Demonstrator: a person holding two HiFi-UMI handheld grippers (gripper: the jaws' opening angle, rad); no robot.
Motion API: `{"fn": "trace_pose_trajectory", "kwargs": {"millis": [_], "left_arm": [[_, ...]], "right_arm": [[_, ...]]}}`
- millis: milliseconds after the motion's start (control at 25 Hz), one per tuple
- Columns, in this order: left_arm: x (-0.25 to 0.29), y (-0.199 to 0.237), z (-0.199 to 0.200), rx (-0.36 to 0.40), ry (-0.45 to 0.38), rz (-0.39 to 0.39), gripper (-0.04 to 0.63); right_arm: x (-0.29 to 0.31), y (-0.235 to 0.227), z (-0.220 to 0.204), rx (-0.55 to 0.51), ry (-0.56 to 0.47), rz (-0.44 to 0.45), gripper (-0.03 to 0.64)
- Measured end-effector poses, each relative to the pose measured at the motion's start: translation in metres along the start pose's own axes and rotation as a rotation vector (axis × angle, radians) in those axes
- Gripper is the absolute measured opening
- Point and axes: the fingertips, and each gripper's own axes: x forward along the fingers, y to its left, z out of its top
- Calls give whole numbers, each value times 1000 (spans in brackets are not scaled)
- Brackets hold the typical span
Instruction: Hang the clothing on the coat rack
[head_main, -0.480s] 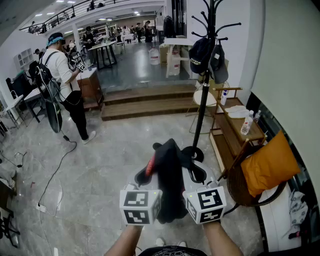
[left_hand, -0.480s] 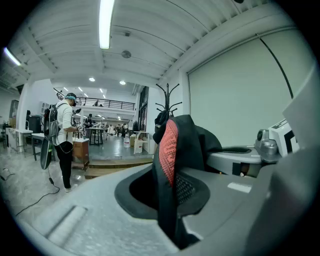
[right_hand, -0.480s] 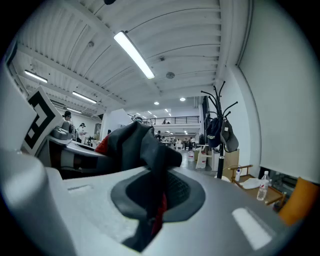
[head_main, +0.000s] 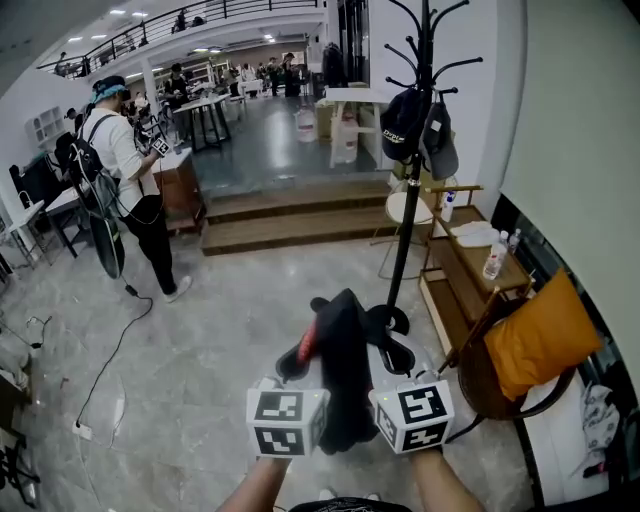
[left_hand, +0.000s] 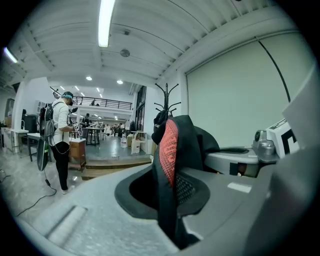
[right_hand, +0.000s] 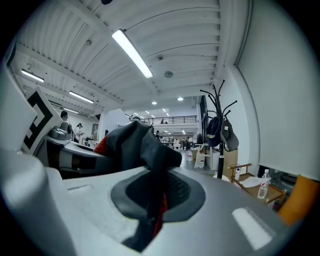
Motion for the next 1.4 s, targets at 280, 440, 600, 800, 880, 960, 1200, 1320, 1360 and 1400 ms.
{"fn": "trace_pose_trajectory", "kwargs": {"millis": [280, 440, 600, 800, 880, 960, 1200, 1320, 1360, 1400], "left_arm": [[10, 18, 1, 8, -4, -50, 31], [16, 24, 8, 18, -20, -73, 31], [28, 27, 11, 17, -22, -78, 31], [50, 28, 16, 17, -22, -57, 31], [61, 27, 18, 14, -24, -39, 31], [75, 24, 20, 7, -27, -20, 31], [123, 6, 27, -3, -18, 3, 31], [145, -1, 32, -3, -12, 8, 31], [152, -5, 33, -2, -8, 8, 31], [160, -8, 34, -1, -5, 7, 31]], "right_arm": [[17, 7, 2, 1, -2, -44, 20], [24, 6, 6, 5, -14, -69, 20], [33, 1, 7, 6, -17, -74, 20], [50, -16, 8, 5, -25, -49, 20], [57, -23, 9, -1, -32, -30, 20], [65, -35, 8, -4, -36, -13, 20], [89, -84, 7, 14, -35, 12, 20], [99, -107, 8, 20, -40, 17, 20], [101, -114, 9, 22, -41, 19, 20], [104, -122, 9, 24, -41, 19, 20]]}}
